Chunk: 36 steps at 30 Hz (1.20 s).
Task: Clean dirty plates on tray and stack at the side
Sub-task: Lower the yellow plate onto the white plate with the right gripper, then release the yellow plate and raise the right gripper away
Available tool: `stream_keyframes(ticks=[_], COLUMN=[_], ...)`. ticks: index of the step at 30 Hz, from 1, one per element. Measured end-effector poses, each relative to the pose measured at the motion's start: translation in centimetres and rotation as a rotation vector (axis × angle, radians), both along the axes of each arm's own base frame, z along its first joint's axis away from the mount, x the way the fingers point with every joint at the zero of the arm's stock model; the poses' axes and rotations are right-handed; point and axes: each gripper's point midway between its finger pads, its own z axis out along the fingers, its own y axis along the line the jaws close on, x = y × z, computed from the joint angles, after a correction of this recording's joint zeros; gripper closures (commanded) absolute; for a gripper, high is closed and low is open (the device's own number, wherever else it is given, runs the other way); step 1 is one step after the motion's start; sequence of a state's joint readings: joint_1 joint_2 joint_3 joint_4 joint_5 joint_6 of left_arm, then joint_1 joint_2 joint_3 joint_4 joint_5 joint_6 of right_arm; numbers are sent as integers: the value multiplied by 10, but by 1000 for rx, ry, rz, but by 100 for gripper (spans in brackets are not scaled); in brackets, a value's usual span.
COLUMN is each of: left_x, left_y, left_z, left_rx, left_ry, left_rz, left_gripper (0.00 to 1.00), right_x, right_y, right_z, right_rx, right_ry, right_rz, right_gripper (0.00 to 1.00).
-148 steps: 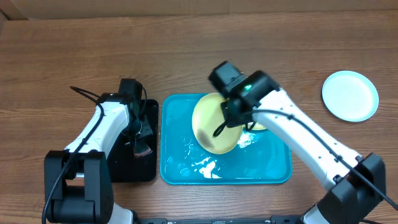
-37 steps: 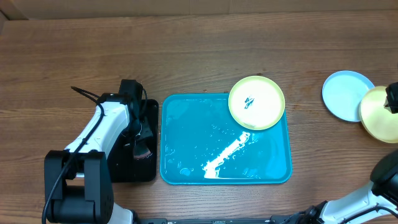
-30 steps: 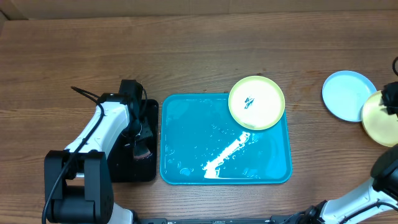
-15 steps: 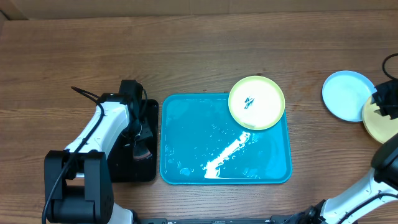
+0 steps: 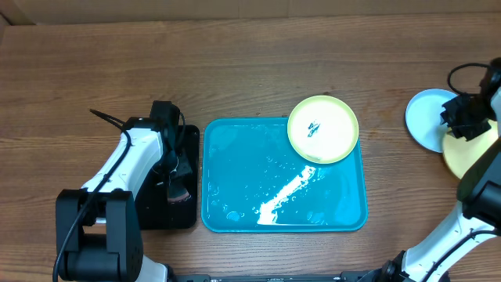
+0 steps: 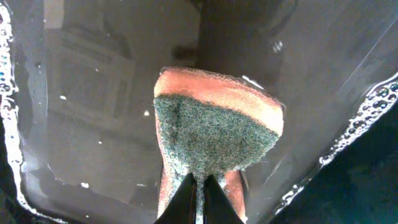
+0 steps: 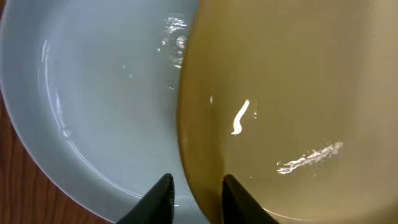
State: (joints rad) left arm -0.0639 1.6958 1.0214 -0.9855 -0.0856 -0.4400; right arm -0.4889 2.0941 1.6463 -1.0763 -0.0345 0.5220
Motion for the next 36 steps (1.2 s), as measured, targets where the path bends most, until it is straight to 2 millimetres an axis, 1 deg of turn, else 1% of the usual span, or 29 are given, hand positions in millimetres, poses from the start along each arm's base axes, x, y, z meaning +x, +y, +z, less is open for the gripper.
stream_keyframes(ticks=[3,6,13,16,19,22,26,29,36], left_x=[0,0,-4,-6,-8,-8,-8,-8,-9], left_y=[0,0,0,1,1,1,2,2,2], left_z=[0,0,0,1,1,1,1,1,1], left_rx=[0,0,1,3,6,6,9,9,10], left_ry=[2,2,19,26,32,32,32,34,36], left_rz=[-3,-3,-3,-4,-4,-4,-4,-4,-5], left_gripper=[96,96,96,96,96,96,96,96,96], right_x=[4,8,29,34,38,42,51,58,64], right_y=[4,7,25,32,36,38,43,49,54], right_z=[0,0,-1,-10,-24,-33,-32,-31,-26], right_rx=[-5,-16,-44,-34,-13,-2,-4,-1,-13], right_ry=[-5,-12,-49,-45,-45,-51,-82,-108,-118], right_rz=[19,56,153,178,199,218,249,285,356], right_gripper=[73,65,65,66,66,63,60,55,44])
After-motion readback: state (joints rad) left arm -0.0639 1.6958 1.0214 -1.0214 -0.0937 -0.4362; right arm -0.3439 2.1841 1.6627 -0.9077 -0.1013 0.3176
